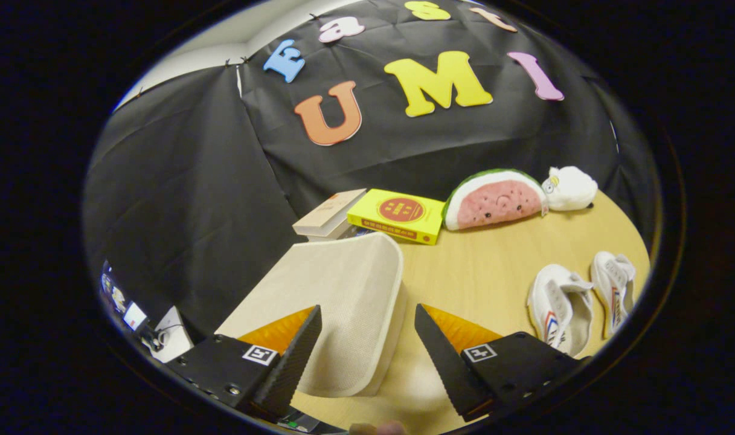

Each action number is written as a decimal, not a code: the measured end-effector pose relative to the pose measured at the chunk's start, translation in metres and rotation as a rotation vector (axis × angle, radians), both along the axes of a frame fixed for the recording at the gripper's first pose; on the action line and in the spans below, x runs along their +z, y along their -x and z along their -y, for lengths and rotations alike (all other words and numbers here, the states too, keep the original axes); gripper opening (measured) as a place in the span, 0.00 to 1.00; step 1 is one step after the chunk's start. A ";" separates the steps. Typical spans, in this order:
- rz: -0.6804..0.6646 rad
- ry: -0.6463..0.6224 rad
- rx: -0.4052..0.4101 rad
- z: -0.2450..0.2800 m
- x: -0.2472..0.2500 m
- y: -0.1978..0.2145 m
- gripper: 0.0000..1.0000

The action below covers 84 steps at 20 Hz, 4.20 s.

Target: Open the storage box then place both shoes into the box .Put the left shoe in first, then the right shoe, with the right side of both shoes facing outward in a uniform manner.

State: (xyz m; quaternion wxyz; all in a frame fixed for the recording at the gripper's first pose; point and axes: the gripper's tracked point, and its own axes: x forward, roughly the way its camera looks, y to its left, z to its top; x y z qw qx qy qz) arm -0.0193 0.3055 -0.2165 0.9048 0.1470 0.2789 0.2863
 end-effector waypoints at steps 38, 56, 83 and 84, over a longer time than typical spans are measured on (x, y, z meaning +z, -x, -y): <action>-0.207 -0.228 0.195 -0.073 0.143 0.034 0.00; 0.182 -0.003 0.490 -0.235 0.208 0.110 0.78; 0.211 0.280 -0.214 0.253 0.071 -0.044 0.96; 0.175 0.293 -0.219 0.265 0.052 -0.044 0.96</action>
